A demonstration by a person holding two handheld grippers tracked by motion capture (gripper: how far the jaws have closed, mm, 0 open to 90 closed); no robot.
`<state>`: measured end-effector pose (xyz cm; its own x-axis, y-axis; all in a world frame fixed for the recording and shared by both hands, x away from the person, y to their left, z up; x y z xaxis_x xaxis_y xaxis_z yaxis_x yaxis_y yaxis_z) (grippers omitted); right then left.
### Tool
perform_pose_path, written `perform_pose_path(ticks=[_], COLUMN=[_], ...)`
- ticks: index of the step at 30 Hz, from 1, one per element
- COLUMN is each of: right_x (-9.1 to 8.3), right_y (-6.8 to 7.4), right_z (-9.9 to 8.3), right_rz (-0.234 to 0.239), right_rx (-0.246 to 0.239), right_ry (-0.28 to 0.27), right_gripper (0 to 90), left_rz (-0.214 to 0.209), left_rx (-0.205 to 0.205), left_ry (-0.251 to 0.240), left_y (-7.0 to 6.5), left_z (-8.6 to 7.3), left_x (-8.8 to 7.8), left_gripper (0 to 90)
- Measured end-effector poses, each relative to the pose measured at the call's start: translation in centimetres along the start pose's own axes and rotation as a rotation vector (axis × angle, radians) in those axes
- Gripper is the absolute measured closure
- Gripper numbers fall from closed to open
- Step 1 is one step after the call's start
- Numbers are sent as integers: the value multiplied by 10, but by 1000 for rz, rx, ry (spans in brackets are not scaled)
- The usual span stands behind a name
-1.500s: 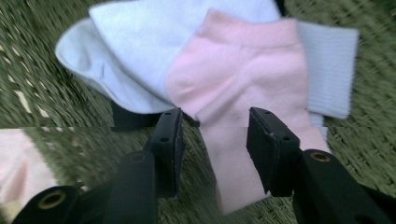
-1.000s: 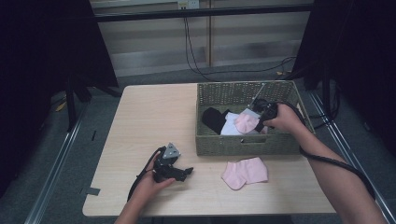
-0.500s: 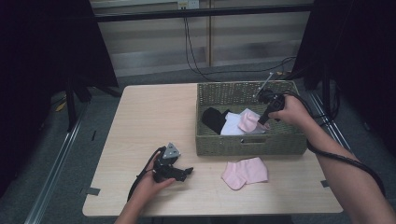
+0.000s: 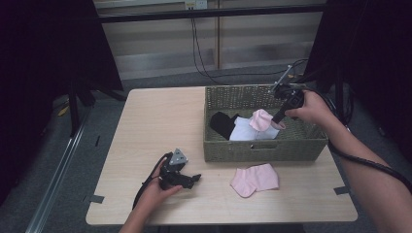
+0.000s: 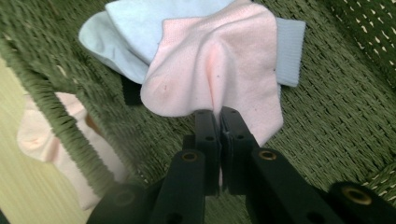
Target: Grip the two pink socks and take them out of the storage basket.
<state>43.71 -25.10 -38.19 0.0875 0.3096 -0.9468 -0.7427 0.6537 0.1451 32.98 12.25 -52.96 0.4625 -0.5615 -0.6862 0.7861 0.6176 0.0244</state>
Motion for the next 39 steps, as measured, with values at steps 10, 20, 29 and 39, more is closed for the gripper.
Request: perform_pose_path(ticks=[10, 20, 29, 39], right_x=[-22, -41, -55, -59], right_y=[13, 32, 47, 72], right_z=[3, 5, 2, -2], right_rz=[4, 30, 47, 72], right_rx=[-42, -85, -108, -172], right_ry=[-9, -26, -46, -53], right_gripper=[867, 867, 866, 866], left_rz=[-1, -1, -1, -1], left_rx=[1, 1, 1, 2], left_ry=[3, 3, 3, 4], left_y=[0, 0, 0, 0], left_z=[0, 0, 0, 0], left_x=[0, 0, 0, 0], left_gripper=[153, 153, 153, 153])
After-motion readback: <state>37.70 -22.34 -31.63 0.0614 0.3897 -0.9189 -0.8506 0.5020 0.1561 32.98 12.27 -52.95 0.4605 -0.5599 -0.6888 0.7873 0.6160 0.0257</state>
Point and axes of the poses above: each handheld gripper's, and its own axes: x roughly forward along the jaws, z roughly out of its top, y roughly to its left, the point moved 3 cm from there along x, roughly forward along the jaws, and after that the axes turned 4 degrees about z, right-handed, at the moved point
